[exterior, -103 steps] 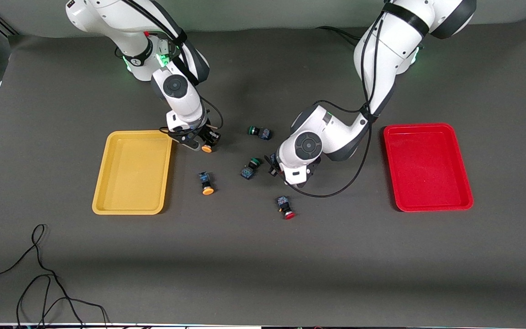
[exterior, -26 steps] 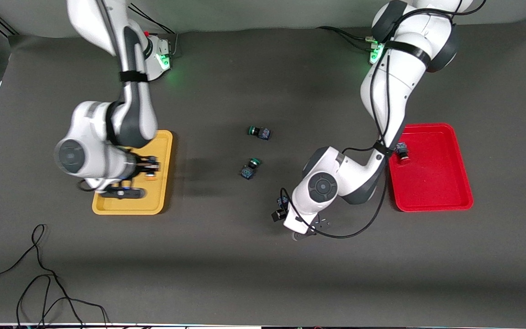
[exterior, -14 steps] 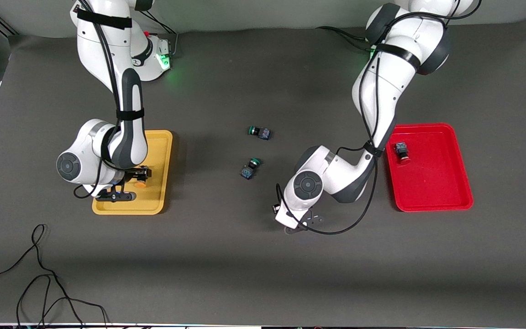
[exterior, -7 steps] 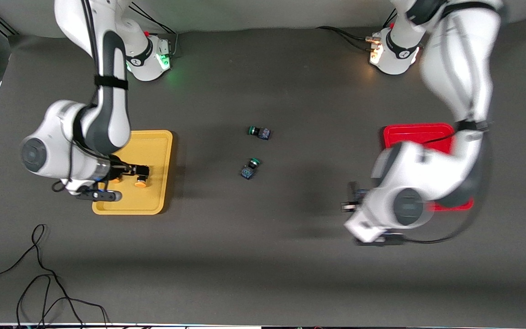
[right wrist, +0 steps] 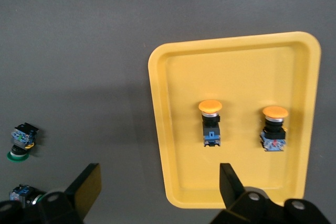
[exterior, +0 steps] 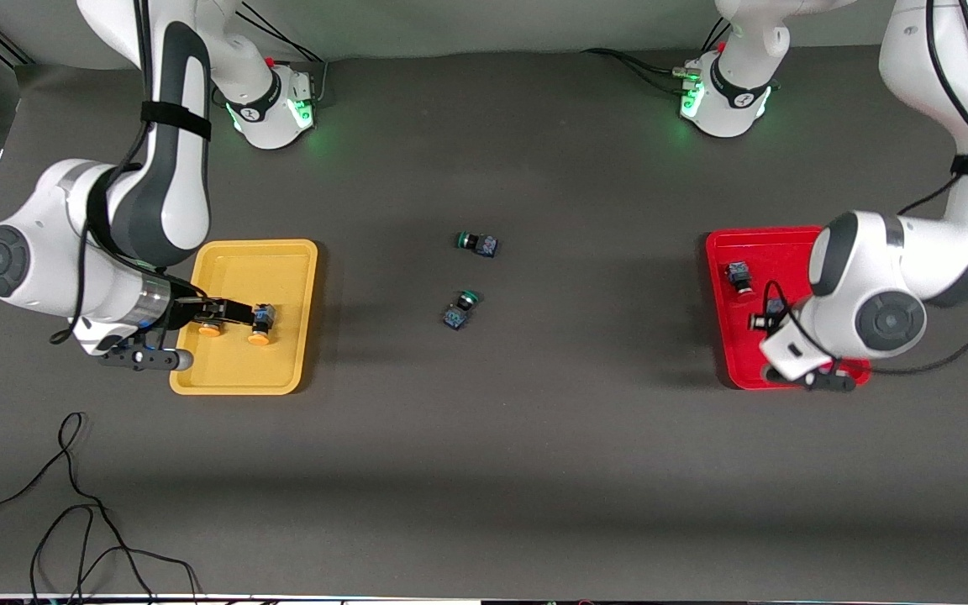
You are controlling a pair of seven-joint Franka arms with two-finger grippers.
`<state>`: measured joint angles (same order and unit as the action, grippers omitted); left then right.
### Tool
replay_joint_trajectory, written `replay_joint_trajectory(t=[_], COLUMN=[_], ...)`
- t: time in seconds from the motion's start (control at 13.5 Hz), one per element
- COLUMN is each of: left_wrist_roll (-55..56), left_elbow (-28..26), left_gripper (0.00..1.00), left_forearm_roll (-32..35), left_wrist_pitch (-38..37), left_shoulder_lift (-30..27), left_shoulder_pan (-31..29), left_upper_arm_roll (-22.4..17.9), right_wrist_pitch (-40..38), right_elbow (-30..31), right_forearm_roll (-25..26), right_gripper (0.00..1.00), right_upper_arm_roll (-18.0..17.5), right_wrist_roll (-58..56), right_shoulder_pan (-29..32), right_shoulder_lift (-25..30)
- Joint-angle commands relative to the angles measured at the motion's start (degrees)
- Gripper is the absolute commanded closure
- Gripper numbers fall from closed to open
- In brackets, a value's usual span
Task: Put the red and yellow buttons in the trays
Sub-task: 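Open the left gripper over the red tray while the right gripper withdraws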
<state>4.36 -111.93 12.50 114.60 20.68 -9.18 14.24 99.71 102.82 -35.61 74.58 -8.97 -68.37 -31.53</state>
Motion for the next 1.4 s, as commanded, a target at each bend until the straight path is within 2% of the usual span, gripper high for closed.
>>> replay_joint_trajectory(t=[0.0,0.15,0.3,0.37,0.44,0.59,0.74,0.81,0.89,1.03,1.18,1.33], left_wrist_roll=[-3.7,-4.4,-4.4,-4.3,-4.4,-4.3,-3.6,-4.4,-4.5,-4.5,-4.7,-4.6], left_elbow=[-12.2,-17.4,-19.6,-19.4,-19.0,-17.5,-13.7,-11.7,-9.6,-3.1,4.5,9.1], left_gripper=[1.0,1.0,1.0,0.55,0.02,0.0,0.0,0.0,0.0,0.0,0.0,0.0], left_forearm_roll=[2.7,5.4,6.7,6.7,6.7,6.5,4.7,1.8,-0.5,-2.5,-5.8,-7.0], left_wrist_pitch=[9.6,18.6,24.9,25.1,24.4,20.5,11.5,7.7,4.1,-4.9,-13.4,-17.9], left_shoulder_lift=[-5.3,-4.2,-1.5,-0.7,-1.1,-3.9,-8.4,-11.3,-13.6,-16.6,-18.4,-19.4], left_shoulder_pan=[-5.9,-9.1,-10.3,-11.2,-11.4,-11.2,-10.2,-9.9,-9.8,-9.7,-9.7,-9.7], left_upper_arm_roll=[0.3,0.3,0.3,0.3,0.3,0.5,1.4,2.5,3.3,5.6,6.2,7.0], right_wrist_pitch=[-2.3,-2.3,-2.5,-2.6,-2.6,-2.8,-4.1,-4.2,-4.2,-4.2,-4.2,-4.2], right_elbow=[-3.3,-3.9,-3.6,-3.3,-2.9,-2.0,-2.4,-2.4,-2.6,-3.6,-5.1,-5.4], right_forearm_roll=[10.2,20.9,26.1,27.2,28.3,30.7,33.2,34.4,34.6,34.6,34.7,35.7], right_gripper=[0.0,0.0,0.0,0.0,0.0,0.0,0.0,0.0,0.0,0.0,0.0,0.0], right_upper_arm_roll=[-7.7,-21.3,-34.1,-39.3,-44.1,-55.2,-65.2,-68.4,-69.3,-69.0,-69.0,-69.0], right_wrist_roll=[5.3,9.3,9.9,9.9,9.8,9.7,9.5,9.5,9.7,9.6,9.8,9.9], right_shoulder_pan=[6.9,18.4,30.6,36.2,41.4,52.8,63.2,65.8,66.5,66.4,66.4,66.4], right_shoulder_lift=[11.3,20.3,25.2,26.9,28.5,31.1,32.1,32.5,32.6,32.4,31.6,31.6])
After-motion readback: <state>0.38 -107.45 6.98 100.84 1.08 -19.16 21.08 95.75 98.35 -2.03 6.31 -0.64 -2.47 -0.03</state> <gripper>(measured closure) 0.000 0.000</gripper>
